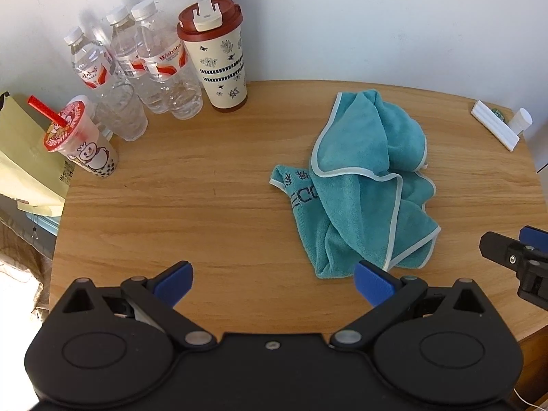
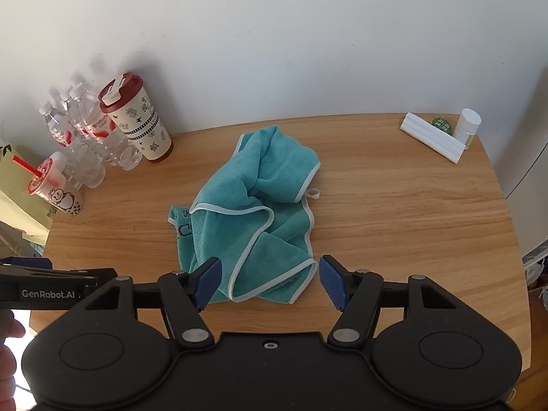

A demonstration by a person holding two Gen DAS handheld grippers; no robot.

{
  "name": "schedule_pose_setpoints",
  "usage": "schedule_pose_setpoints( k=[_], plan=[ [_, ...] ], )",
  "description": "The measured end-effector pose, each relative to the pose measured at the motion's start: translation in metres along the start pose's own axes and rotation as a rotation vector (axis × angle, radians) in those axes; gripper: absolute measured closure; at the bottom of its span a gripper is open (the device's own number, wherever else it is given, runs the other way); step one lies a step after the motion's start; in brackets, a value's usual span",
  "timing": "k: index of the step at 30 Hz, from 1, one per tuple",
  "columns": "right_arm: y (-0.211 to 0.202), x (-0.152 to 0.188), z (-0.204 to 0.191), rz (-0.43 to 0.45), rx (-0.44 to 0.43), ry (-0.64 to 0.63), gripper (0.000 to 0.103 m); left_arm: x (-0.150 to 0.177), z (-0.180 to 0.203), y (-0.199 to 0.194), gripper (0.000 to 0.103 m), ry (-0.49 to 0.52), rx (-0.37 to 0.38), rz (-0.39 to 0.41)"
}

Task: Fold towel
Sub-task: 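Move both grippers toward the crumpled teal towel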

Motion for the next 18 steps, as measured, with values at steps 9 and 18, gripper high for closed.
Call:
schedule_pose_setpoints(
  k=[9,18],
  plan=[
    [0.002,0.007,0.005,0.007,-0.001,0.007,0.035,0.000,0.008,0.004,0.000,0.005,0.002,-0.016],
    [0.004,0.004,0.009,-0.004,0.004,0.029,0.035,0.000,0.007,0.009,0.000,0.001,0.007,-0.027]
  ],
)
Point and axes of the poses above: each gripper's, at about its wrist camera, not at the fingertips, and y roughly the way its jaws point, z to its right, x to its underside, the point moved 6 cm from there along y, roughly the way its jaws point, and after that the axes turned 8 degrees about -x, right-handed, at the moved point
